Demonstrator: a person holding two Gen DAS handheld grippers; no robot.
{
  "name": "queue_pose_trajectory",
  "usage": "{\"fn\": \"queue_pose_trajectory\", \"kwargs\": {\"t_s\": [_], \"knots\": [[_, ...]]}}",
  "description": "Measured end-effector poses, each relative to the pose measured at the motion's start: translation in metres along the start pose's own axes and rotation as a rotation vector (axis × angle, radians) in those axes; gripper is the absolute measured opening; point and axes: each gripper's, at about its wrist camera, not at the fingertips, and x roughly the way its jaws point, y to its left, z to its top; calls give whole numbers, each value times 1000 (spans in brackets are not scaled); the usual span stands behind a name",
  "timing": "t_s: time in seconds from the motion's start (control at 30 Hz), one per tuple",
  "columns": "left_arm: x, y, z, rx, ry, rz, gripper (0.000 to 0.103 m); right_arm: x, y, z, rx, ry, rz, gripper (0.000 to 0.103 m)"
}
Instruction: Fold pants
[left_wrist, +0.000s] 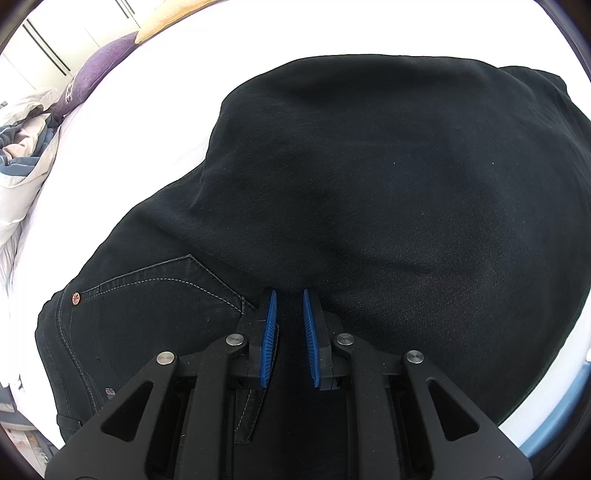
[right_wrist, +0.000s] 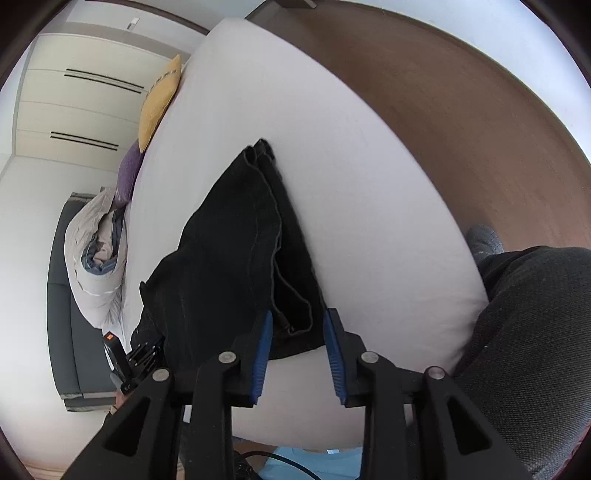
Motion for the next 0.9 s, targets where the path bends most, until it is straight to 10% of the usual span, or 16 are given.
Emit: {"fn": "queue_pose_trajectory", "kwargs": {"t_s": [0.17,0.27,0.63,0.9], "knots": [[-1,-3,1,6,2,5,15,14,11,4,-105,-14,-73,34],[-1,-5,2,8,3,7,15,17,16,6,-167,-19,-122,14],[-4,-16,3,96,22,33,15,-1,7,-4,-113,-21,-55,8],[-7,-16,0,63,6,29,15,-10,23,8,-211,-51,-270,41]]}}
